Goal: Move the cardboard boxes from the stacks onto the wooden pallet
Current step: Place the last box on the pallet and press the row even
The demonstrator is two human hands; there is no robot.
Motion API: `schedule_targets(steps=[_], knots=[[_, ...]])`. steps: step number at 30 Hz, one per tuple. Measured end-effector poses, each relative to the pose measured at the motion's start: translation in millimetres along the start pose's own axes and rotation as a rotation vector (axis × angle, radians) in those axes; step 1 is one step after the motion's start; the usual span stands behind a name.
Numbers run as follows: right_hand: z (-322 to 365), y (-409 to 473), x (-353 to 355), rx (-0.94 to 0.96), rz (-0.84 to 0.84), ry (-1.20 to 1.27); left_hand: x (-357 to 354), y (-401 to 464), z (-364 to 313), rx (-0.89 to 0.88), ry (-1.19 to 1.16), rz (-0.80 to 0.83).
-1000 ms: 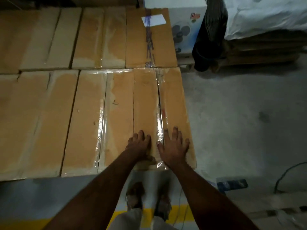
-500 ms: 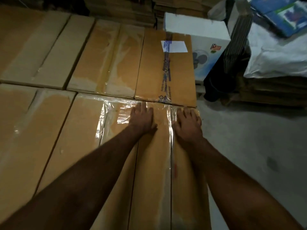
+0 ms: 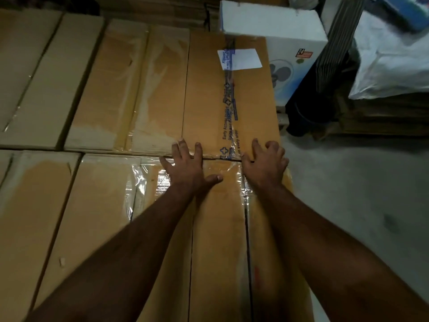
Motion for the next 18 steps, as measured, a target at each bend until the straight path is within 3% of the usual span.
schedule_targets(steps=[6, 12, 15, 18], knots=[[-1.2, -4.7, -4.1, 0.08, 0.018, -0.03, 0.1, -0.6, -3.0, 0.005, 0.002, 0.005], [-0.9, -8.8, -4.2, 0.102, 0.105, 0.005, 1.2, -1.3, -1.8, -0.031, -0.027, 0.122], [26.5, -23.1, 0.7, 0.16, 0.117, 0.049, 13.5, -8.8, 14.1, -0.079, -0.035, 0.14], [85.4, -54.9, 5.9, 0.35, 0.131, 0.132, 30.0, -22.1, 59.9, -0.003, -0.024, 0.024]])
Point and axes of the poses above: each hand's wrist, its own y-axis towards the middle knuckle, its own x-axis out of the back of the hand, z = x × y, the point moved 7 cm from there along y, towards the middle knuckle, and after that the axes turned 6 degrees about -z, right-handed, at the moved point
